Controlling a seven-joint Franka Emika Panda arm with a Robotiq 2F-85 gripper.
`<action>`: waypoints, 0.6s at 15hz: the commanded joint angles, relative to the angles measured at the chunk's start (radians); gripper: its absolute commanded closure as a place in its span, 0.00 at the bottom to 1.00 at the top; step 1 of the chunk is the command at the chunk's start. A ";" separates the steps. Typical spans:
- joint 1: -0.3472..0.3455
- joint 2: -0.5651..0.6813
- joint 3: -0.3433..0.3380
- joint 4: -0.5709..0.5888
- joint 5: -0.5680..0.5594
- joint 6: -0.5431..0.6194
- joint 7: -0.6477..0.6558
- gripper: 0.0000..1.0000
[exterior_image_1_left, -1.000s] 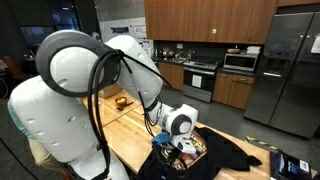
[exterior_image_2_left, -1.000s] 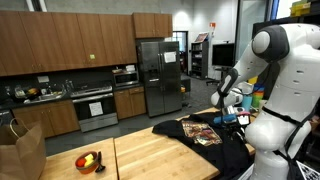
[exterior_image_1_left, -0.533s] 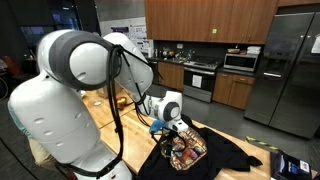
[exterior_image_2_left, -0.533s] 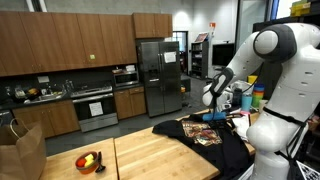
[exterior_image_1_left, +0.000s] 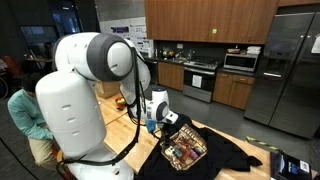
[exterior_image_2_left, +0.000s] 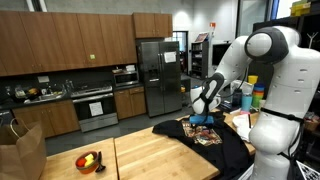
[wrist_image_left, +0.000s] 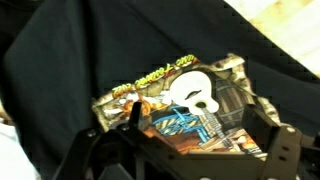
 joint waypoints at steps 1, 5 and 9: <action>0.037 0.079 0.014 0.007 -0.005 0.163 -0.115 0.00; 0.077 0.155 0.018 -0.003 0.020 0.329 -0.301 0.00; 0.112 0.224 0.044 -0.001 0.116 0.426 -0.554 0.00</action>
